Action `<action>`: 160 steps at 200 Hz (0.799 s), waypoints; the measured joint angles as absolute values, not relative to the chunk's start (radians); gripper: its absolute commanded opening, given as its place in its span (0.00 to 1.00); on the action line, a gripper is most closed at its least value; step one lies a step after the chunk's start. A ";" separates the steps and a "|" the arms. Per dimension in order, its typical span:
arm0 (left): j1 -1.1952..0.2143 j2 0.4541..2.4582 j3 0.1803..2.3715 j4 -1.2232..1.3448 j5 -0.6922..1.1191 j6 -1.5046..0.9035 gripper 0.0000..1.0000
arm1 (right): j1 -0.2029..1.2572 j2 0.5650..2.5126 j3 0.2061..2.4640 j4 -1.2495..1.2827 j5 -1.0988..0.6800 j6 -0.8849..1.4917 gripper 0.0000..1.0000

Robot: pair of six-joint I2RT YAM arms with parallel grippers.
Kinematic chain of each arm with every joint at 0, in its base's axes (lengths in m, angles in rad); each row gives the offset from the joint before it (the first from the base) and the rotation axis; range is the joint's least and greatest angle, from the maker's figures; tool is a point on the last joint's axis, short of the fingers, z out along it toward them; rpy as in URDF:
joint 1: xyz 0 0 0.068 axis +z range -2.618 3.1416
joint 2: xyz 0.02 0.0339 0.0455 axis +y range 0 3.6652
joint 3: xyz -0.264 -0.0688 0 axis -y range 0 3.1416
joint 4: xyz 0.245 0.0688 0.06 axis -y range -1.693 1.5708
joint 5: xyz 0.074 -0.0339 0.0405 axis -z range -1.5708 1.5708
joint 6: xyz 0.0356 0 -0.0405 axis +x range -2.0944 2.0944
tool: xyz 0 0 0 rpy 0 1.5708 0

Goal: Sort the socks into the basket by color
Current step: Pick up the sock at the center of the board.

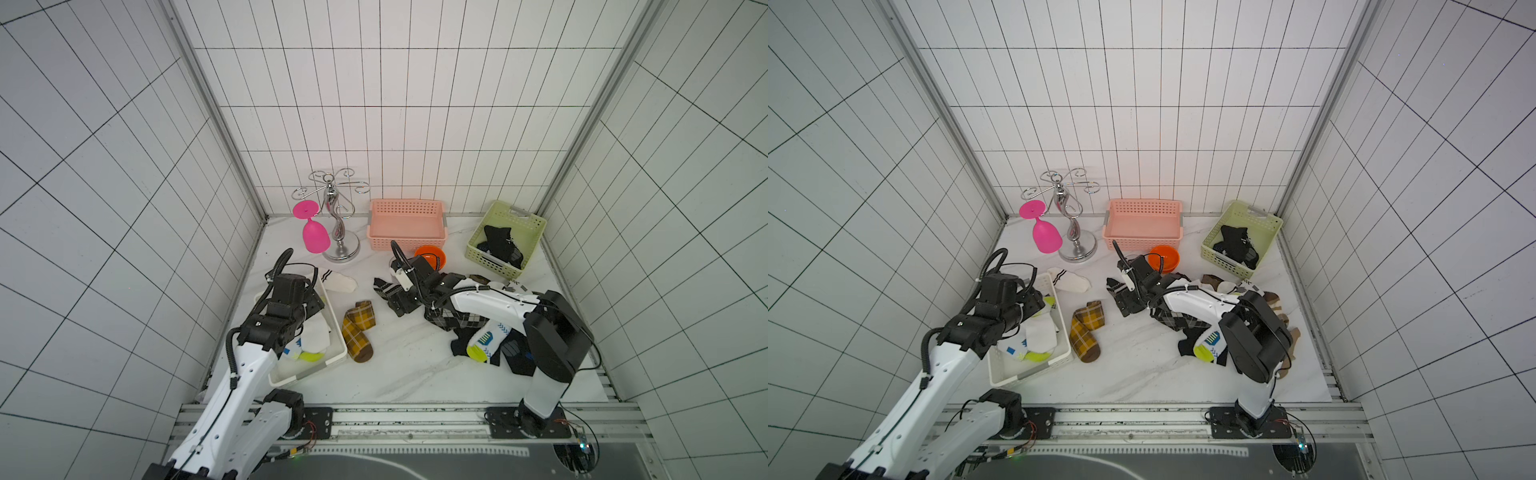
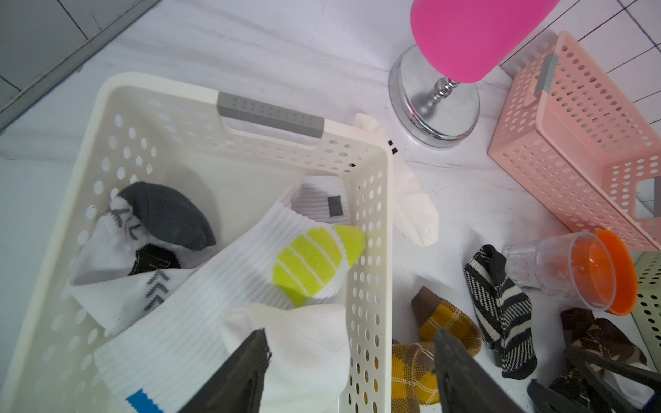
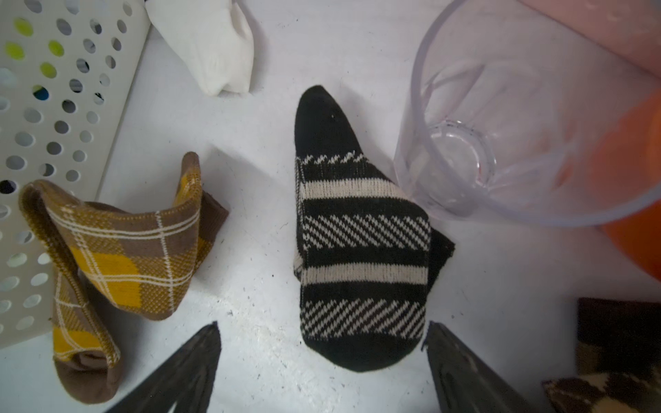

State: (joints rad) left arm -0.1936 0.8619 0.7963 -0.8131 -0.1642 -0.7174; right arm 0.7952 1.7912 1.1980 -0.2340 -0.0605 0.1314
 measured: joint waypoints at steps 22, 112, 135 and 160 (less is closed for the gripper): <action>-0.202 0.853 0.804 -0.826 -0.165 -0.705 0.74 | 0.817 1.829 1.198 -0.189 -0.035 0.127 0.85; -0.231 0.812 0.838 -0.820 -0.136 -0.648 0.74 | 0.847 1.924 1.196 -0.070 0.120 0.129 0.47; -0.235 0.809 0.848 -0.812 -0.133 -0.635 0.74 | 0.847 1.927 1.196 -0.056 0.130 0.133 0.40; -0.235 0.810 0.849 -0.803 -0.130 -0.626 0.74 | 0.853 1.946 1.196 -0.053 0.133 0.132 0.46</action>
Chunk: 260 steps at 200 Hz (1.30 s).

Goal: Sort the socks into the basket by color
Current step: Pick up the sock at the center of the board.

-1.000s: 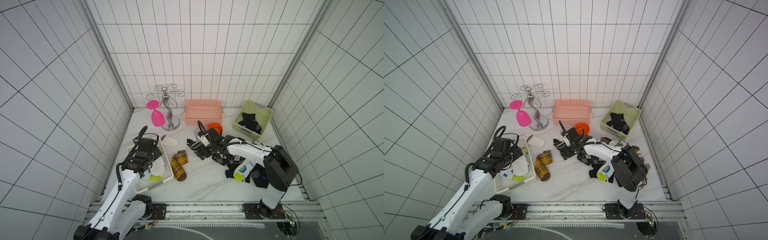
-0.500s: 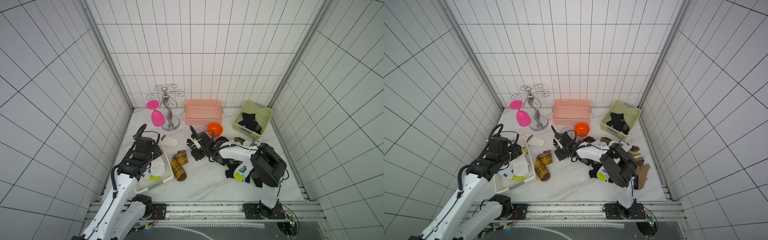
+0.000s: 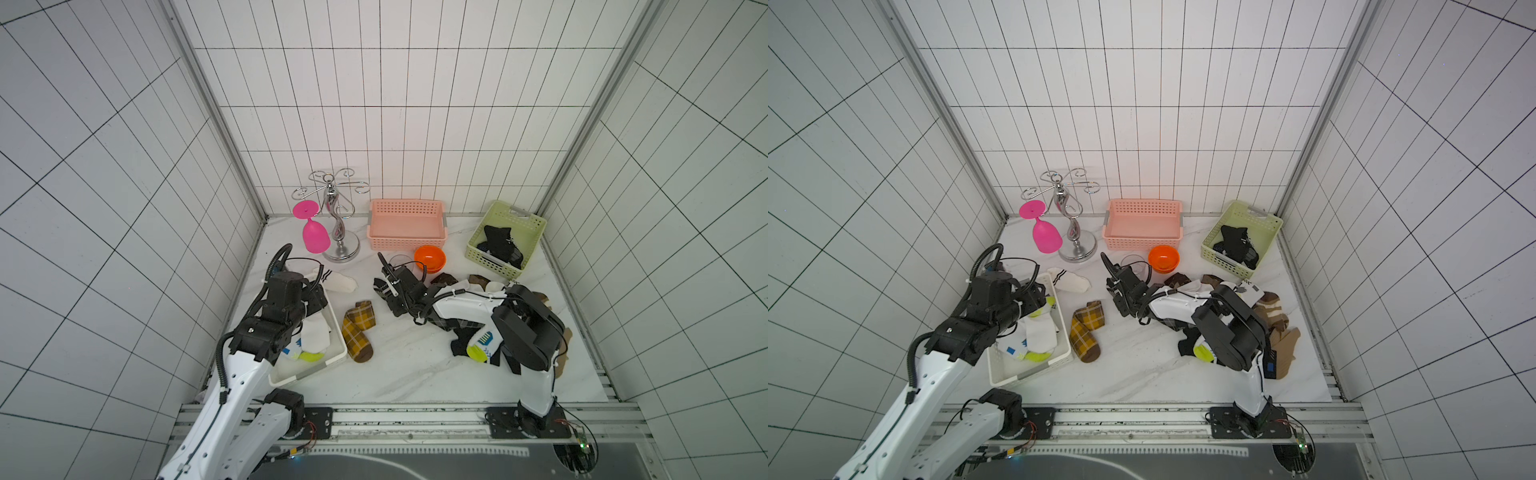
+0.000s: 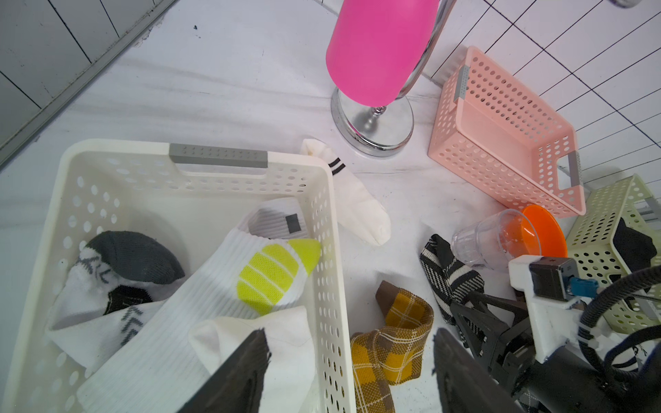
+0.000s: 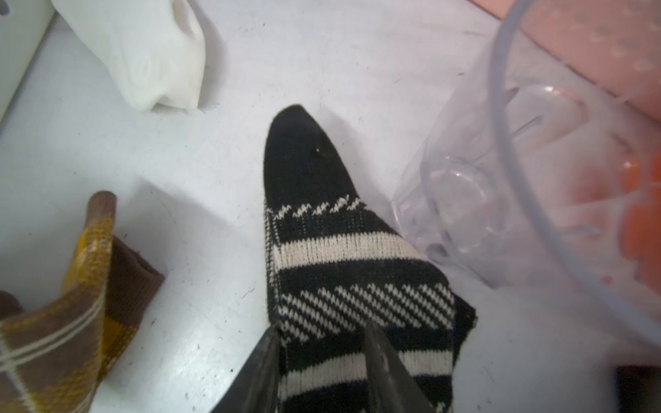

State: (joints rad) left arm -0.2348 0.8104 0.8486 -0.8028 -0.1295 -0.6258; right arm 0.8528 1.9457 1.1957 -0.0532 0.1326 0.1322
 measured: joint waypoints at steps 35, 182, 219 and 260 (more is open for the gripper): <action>-0.235 0.812 0.849 -0.792 -0.121 -0.616 0.74 | 0.857 1.961 1.196 -0.052 0.131 0.134 0.53; -0.236 0.836 0.849 -0.755 -0.099 -0.609 0.74 | 0.858 1.959 1.190 -0.067 0.102 0.151 0.00; -0.243 0.848 0.854 -0.743 -0.099 -0.598 0.74 | 0.858 1.872 1.190 -0.149 0.078 0.150 0.00; -0.272 0.865 0.889 -0.736 -0.108 -0.574 0.74 | 0.858 1.741 1.193 -0.234 0.037 0.148 0.00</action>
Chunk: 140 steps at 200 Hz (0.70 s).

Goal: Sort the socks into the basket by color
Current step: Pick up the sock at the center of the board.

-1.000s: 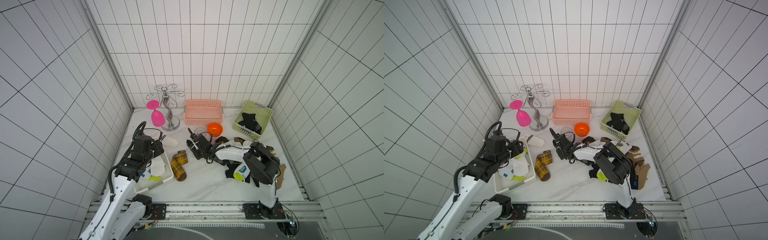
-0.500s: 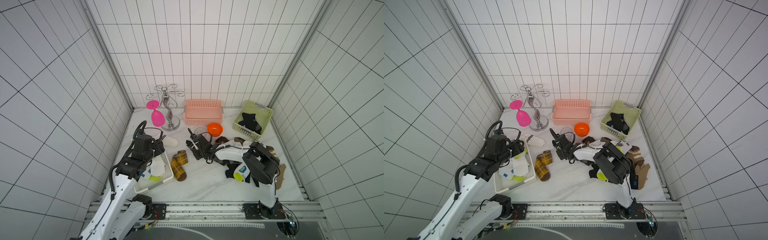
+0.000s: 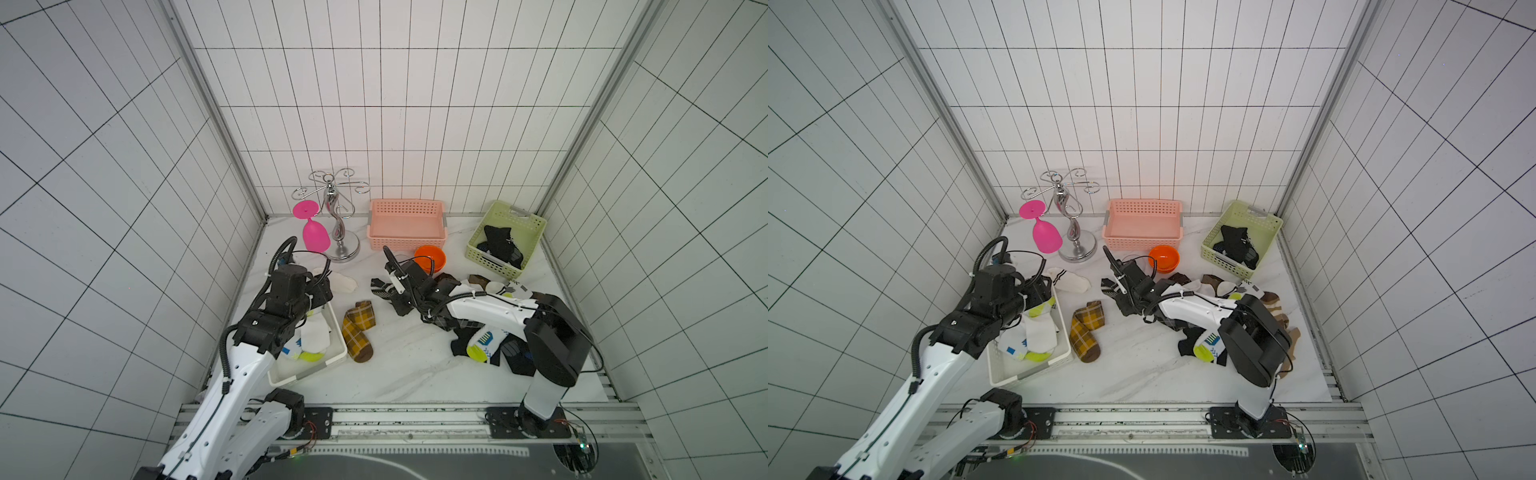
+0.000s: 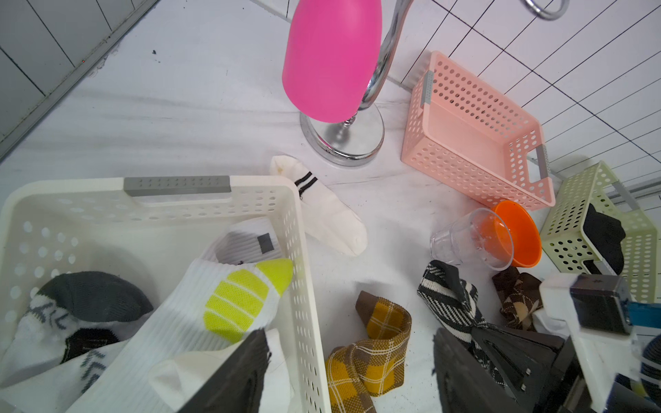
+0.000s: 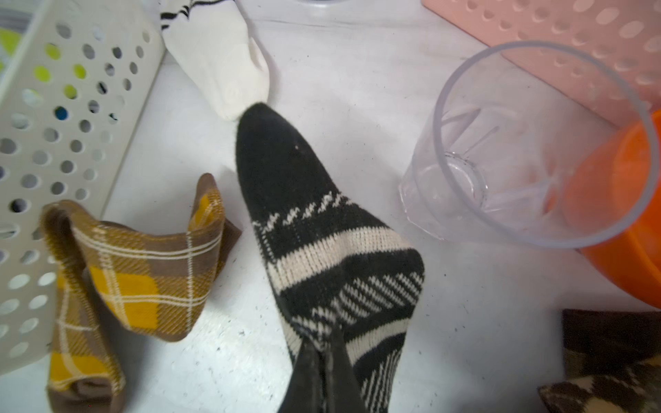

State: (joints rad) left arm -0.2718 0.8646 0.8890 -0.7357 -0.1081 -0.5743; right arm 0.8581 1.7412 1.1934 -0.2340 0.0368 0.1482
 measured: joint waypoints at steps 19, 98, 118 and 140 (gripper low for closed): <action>-0.292 0.874 0.903 -0.735 -0.115 -0.559 0.74 | 0.857 1.703 1.193 -0.284 0.017 0.149 0.00; -0.470 0.939 0.975 -0.709 -0.211 -0.530 0.74 | 0.617 1.499 1.242 -0.365 -0.104 0.213 0.00; -0.525 0.972 0.999 -0.701 -0.242 -0.520 0.74 | 0.529 1.487 1.291 -0.361 -0.111 0.231 0.00; -0.576 1.008 1.025 -0.685 -0.269 -0.510 0.74 | 0.431 1.486 1.330 -0.347 -0.110 0.252 0.00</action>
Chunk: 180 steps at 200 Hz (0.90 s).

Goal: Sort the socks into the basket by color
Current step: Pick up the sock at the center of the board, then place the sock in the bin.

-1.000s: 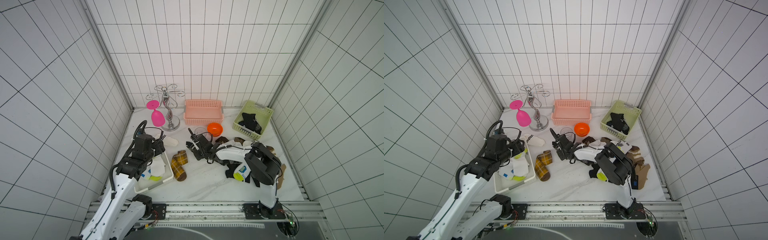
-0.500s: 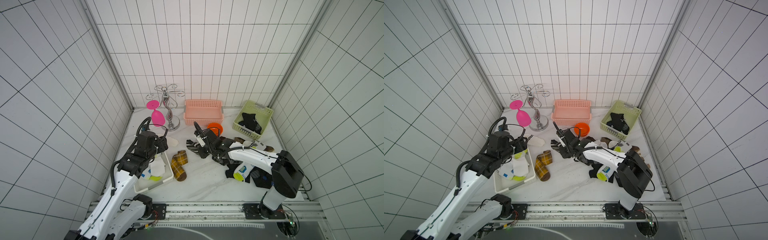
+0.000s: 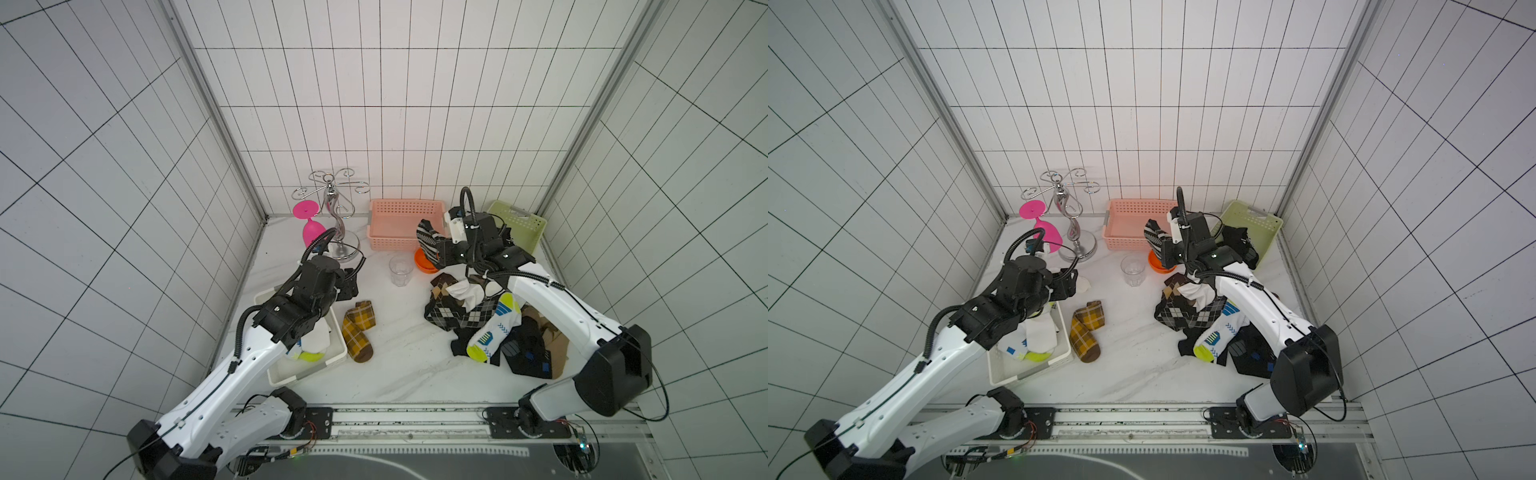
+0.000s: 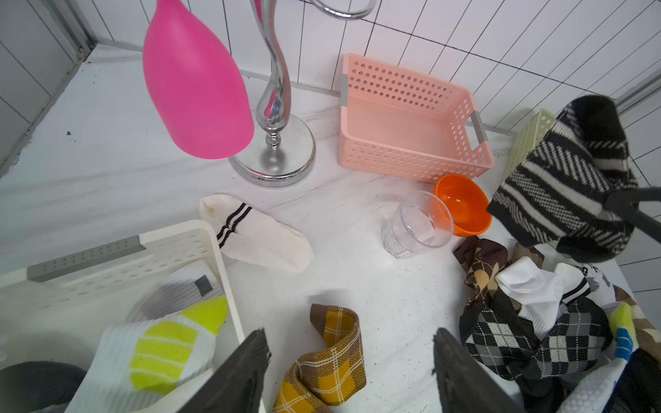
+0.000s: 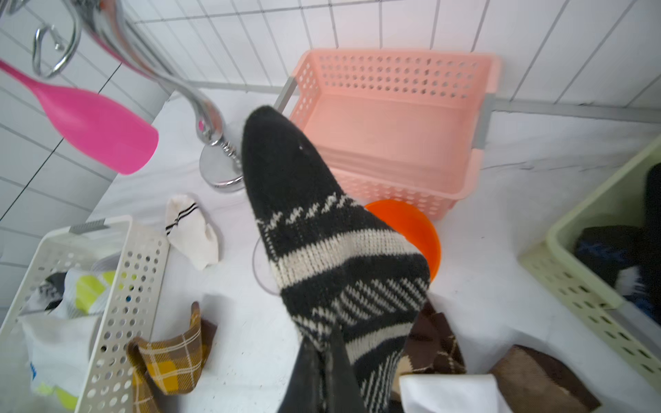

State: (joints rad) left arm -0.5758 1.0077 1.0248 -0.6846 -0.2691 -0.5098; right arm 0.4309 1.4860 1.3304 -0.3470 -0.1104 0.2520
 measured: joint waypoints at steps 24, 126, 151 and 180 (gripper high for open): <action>-0.601 1.030 1.030 -0.662 -0.276 -0.504 0.74 | 0.324 1.488 1.342 -0.299 -0.089 0.279 0.00; -0.621 1.092 1.042 -0.620 -0.257 -0.492 0.74 | 0.067 1.696 1.346 0.089 0.189 0.313 0.00; -0.621 1.096 1.042 -0.603 -0.257 -0.487 0.75 | 0.044 1.809 1.370 0.131 0.234 0.283 0.00; -0.621 1.110 1.042 -0.583 -0.258 -0.478 0.75 | 0.014 1.928 1.391 0.147 0.275 0.258 0.00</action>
